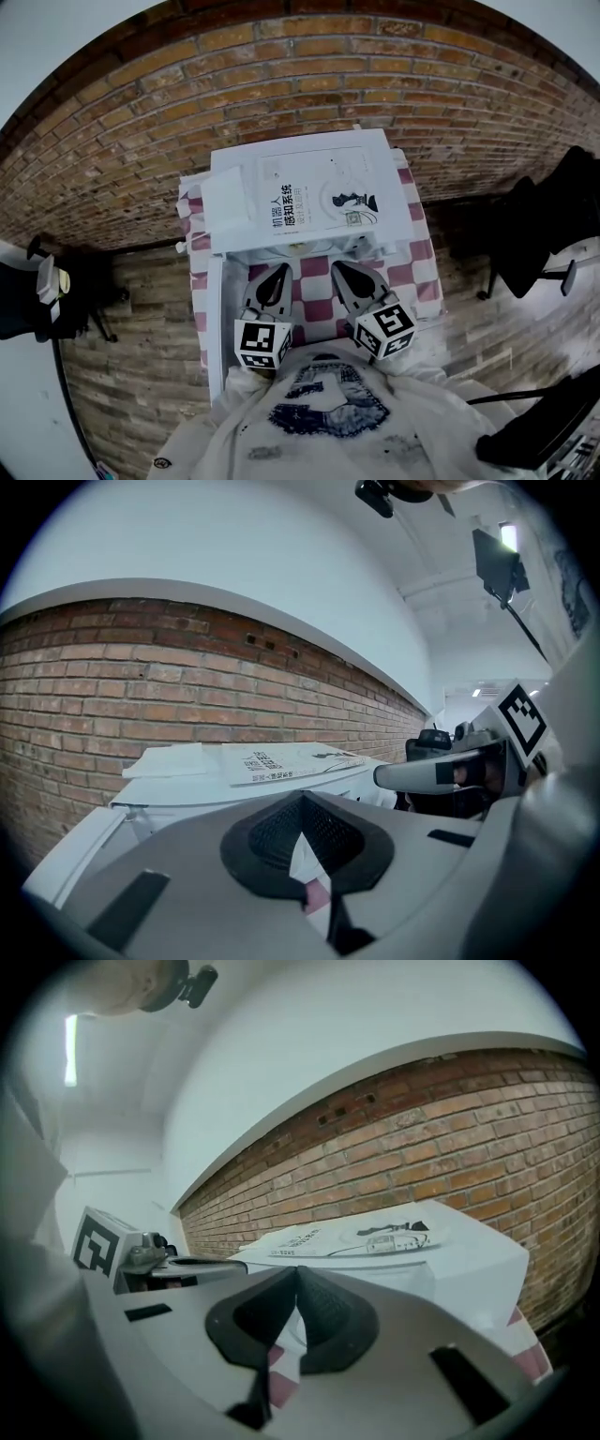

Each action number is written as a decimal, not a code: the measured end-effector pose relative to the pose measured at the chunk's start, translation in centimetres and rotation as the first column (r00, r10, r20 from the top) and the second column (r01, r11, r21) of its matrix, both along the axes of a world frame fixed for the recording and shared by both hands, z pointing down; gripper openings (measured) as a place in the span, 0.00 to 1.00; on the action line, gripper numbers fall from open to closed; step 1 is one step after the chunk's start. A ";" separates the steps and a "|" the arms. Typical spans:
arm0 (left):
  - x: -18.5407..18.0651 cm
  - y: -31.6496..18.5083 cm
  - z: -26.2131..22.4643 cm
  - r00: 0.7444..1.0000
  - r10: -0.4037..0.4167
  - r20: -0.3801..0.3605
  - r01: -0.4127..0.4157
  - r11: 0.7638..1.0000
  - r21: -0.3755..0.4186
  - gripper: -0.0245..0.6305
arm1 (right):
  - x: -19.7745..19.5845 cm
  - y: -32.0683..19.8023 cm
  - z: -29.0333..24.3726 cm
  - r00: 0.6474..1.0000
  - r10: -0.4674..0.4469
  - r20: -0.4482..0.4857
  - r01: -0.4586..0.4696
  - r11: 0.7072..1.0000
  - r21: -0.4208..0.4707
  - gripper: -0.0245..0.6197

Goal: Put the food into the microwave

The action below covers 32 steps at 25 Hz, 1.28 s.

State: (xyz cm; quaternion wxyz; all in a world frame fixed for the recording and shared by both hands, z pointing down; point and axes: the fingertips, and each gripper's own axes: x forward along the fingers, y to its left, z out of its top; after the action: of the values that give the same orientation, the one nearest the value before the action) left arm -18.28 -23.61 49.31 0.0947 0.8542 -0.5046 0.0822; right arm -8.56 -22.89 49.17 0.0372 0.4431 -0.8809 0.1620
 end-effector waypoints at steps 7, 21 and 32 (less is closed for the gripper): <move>0.0 0.3 -0.4 1.000 0.000 -0.004 0.000 1.000 0.011 0.05 | -0.1 0.4 -1.1 0.999 0.014 -0.049 -0.010 0.997 0.070 0.06; -0.5 0.1 -0.2 1.000 0.003 -0.001 -0.003 1.000 0.014 0.05 | -0.7 0.3 -0.8 0.998 0.010 -0.055 -0.006 0.998 0.067 0.06; -0.6 -0.1 -0.1 1.000 0.000 -0.015 0.000 1.000 0.003 0.05 | -0.8 -0.1 -0.4 0.999 0.012 -0.048 -0.010 0.999 0.044 0.06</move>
State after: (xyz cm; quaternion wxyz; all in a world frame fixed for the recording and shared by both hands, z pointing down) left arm -18.92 -23.75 49.25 0.0973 0.8549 -0.5040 0.0753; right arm -9.33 -22.98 48.80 0.0481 0.4523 -0.8807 0.1322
